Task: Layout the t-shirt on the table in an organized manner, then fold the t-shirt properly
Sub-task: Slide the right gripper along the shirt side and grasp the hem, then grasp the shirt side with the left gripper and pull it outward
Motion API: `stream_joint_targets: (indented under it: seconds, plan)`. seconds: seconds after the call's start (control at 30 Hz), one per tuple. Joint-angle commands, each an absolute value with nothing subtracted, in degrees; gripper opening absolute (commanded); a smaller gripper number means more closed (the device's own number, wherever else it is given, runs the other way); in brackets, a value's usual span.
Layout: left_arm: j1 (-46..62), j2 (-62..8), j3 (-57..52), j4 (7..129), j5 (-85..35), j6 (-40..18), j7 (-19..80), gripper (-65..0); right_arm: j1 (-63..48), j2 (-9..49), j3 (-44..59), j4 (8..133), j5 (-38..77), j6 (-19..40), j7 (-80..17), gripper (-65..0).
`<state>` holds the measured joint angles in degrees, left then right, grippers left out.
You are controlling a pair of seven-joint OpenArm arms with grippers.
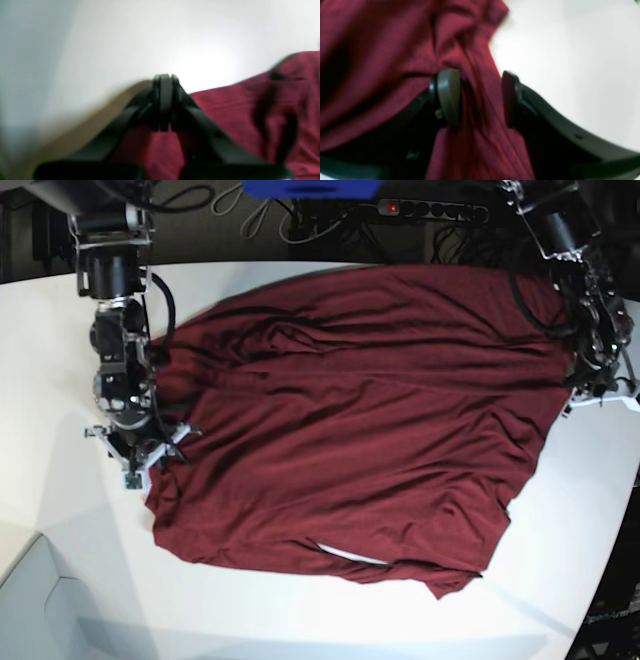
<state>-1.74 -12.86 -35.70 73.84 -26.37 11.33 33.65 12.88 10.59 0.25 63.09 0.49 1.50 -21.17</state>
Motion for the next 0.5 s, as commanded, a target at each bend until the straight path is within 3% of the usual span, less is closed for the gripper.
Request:
stream_joint_targets:
  seconds: [0.0,0.1,0.2,0.47]
  plan:
    - [-3.56,-12.97,-35.74,77.41,-26.77,10.77,31.78,-64.9,13.23,11.65,1.54,63.52,0.04,1.01,-22.46,-46.6]
    - [-5.14,-10.77,-35.56,82.33,-28.09,10.77,31.78,-64.6,10.86,11.74,4.26,63.6,0.04,1.01,-22.46,-54.8]
    - [-8.04,-10.59,-31.34,83.03,-28.26,10.77,31.78,-64.7,8.57,11.74,5.93,64.57,0.04,1.01,-22.46,-58.9]
    - [-19.82,-10.42,-16.22,72.84,-28.09,10.86,30.46,-64.9,1.71,11.74,7.78,74.77,0.04,1.01,-22.46,-59.5]
